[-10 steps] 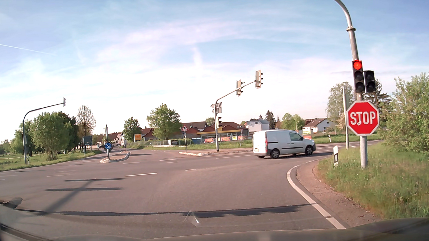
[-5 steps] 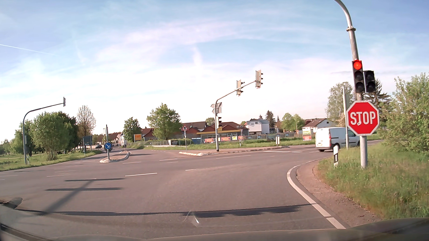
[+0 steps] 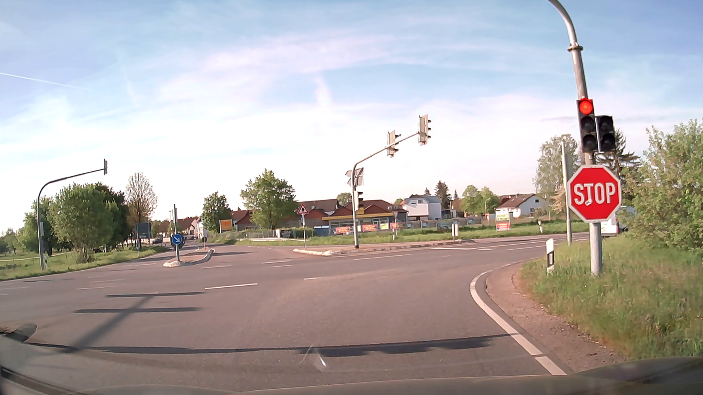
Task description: Follow the waypoints while adhering to traffic rules and regulations
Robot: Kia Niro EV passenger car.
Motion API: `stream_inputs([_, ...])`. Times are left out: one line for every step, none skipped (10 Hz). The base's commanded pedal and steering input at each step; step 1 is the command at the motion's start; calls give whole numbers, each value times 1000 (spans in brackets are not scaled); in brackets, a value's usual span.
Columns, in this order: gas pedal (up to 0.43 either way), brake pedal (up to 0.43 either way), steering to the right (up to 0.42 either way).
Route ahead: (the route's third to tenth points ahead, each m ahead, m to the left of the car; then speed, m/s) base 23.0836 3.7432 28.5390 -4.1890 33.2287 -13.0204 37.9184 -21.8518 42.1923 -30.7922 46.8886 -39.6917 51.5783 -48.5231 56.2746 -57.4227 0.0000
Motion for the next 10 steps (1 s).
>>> stream_inputs([0, 262, -5])
stream_inputs([0, 262, -5])
stream_inputs([0, 262, -5])
stream_inputs([0, 268, -5])
stream_inputs([0, 262, -5])
stream_inputs([0, 262, -5])
stream_inputs([0, 268, -5])
stream_inputs([0, 268, -5])
stream_inputs([0, 262, -5])
stream_inputs([0, 262, -5])
